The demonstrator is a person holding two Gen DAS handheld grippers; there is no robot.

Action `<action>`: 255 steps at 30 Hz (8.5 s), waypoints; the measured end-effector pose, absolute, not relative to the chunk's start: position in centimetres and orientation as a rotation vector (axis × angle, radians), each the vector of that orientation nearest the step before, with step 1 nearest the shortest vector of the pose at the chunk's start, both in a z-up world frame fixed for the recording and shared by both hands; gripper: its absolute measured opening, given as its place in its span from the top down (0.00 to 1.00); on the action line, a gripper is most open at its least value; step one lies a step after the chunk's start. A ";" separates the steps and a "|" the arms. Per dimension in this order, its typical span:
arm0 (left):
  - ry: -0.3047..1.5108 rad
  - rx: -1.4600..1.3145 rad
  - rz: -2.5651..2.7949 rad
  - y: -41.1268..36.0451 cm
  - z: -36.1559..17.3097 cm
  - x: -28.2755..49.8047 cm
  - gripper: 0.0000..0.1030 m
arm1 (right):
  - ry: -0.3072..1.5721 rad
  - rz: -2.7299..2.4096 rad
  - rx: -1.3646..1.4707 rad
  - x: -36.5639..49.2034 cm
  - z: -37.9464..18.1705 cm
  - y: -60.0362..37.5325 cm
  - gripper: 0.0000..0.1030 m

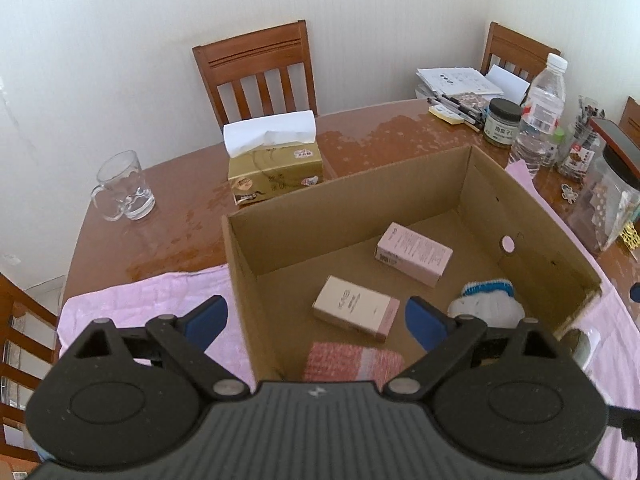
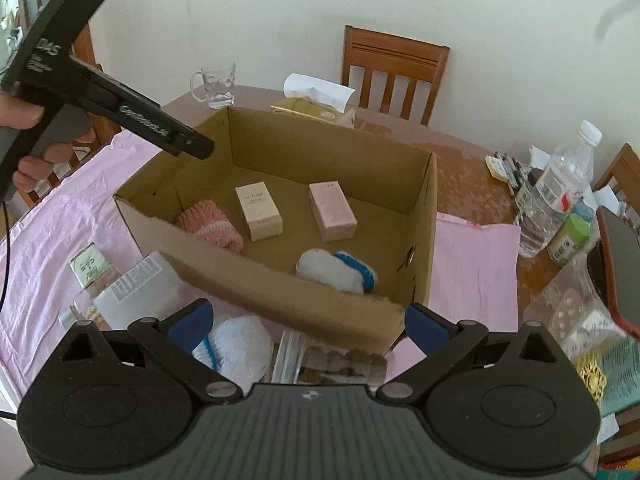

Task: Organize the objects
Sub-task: 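Return both tools to the table toward the clear jar and green tissue pack, then grasp the clear plastic jar with the right tool while the left grasps the green tissue pack, then carry the jar and tissue pack over the box and release them inside, then return both tools to the table toward the capsule bottle and dark-item jar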

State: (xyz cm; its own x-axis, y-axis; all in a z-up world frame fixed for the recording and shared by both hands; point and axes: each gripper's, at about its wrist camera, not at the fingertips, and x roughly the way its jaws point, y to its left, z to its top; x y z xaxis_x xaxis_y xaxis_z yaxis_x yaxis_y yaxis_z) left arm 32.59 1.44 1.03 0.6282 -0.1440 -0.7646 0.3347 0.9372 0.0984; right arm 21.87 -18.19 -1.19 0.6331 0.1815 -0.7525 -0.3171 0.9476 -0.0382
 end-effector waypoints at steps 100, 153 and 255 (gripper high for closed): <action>0.983 0.190 -0.347 12.7 -11.4 22.5 0.31 | 1.069 0.045 0.024 13.4 -11.2 -6.8 0.05; 0.836 0.161 -0.300 4.7 5.1 26.3 0.38 | 0.772 0.512 -0.295 26.5 3.1 -14.0 0.09; 1.017 0.137 -0.157 8.0 -10.4 16.5 0.01 | 1.078 0.159 0.202 16.0 -8.9 -19.6 0.00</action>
